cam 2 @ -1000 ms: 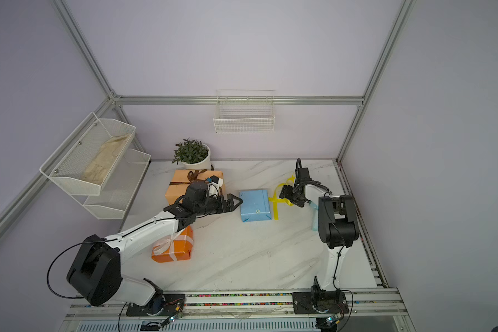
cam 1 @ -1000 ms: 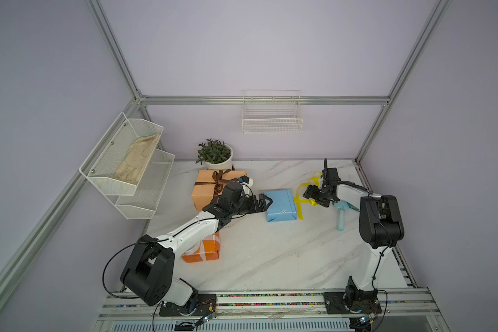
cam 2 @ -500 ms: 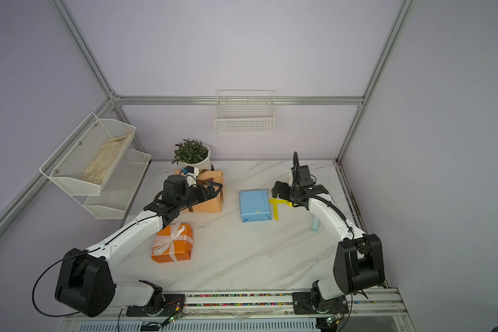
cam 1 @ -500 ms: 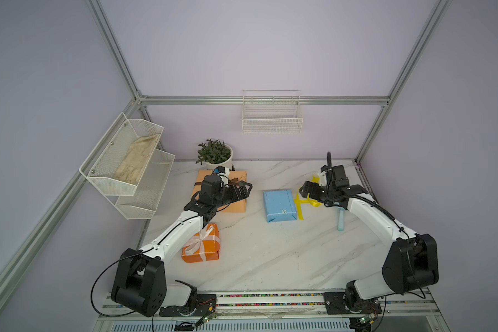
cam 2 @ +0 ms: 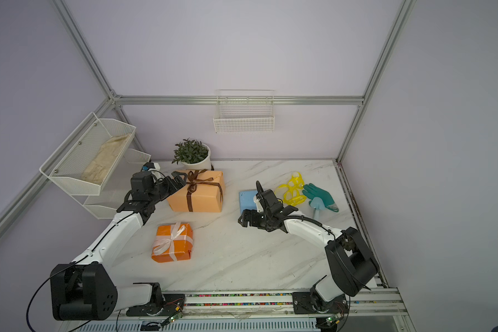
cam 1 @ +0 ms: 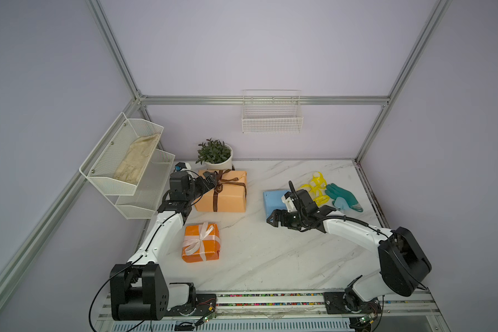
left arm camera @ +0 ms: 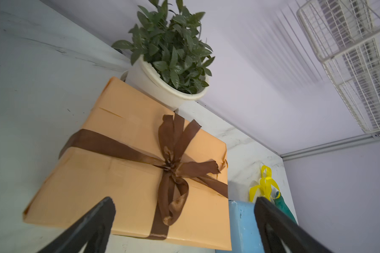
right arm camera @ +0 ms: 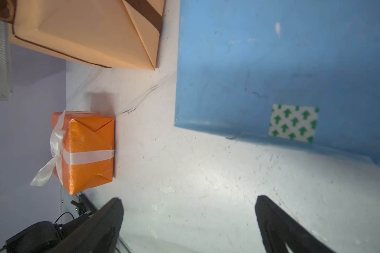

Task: Untie the ribbon bows on the gift boxes
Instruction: Move the gift box to the center of the board.

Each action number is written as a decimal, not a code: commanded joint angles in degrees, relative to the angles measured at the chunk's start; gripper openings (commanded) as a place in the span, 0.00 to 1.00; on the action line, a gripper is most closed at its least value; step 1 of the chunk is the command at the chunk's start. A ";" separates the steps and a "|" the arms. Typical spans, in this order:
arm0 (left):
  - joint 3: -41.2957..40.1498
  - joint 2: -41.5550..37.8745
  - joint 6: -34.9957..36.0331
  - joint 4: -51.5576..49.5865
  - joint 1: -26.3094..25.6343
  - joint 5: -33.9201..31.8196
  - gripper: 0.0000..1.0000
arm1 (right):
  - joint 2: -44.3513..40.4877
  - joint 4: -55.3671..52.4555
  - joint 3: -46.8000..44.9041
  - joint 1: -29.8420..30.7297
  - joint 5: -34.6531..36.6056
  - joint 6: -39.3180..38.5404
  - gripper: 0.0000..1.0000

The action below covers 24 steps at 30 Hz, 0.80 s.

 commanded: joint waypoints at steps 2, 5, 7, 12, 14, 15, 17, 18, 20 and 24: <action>4.18 1.54 2.54 0.84 3.10 -5.60 1.00 | 6.92 8.67 2.94 -0.12 4.62 0.59 0.97; 4.43 3.90 3.01 2.43 4.39 -6.96 1.00 | 11.44 11.71 6.34 -0.90 7.67 -0.60 0.97; 5.50 5.73 3.20 2.28 5.04 -6.45 1.00 | 14.61 12.26 9.19 -2.20 10.22 -1.58 0.97; 7.45 11.56 3.59 3.44 5.71 -4.50 1.00 | 18.17 20.29 12.45 -6.51 12.27 -2.98 0.97; 8.26 13.11 4.02 4.53 5.71 -2.87 1.00 | 19.44 22.15 14.39 -7.44 11.59 -4.97 0.97; 9.03 14.08 4.60 4.72 5.72 -1.88 1.00 | 20.31 21.52 16.16 -7.61 10.65 -5.26 0.97; 10.48 15.84 5.54 4.58 5.71 -1.09 1.00 | 20.95 19.89 18.89 -7.67 8.94 -7.16 0.97; 11.23 16.79 6.20 4.35 5.71 -0.91 1.00 | 20.75 20.04 19.39 -7.64 7.58 -7.38 0.97; 12.43 18.37 7.34 4.22 5.79 -0.06 1.00 | 20.01 22.53 18.49 -7.63 3.68 -5.90 0.97; 14.97 22.32 9.93 4.85 5.71 6.82 1.00 | 19.70 27.41 15.91 -7.22 -3.72 -2.72 0.97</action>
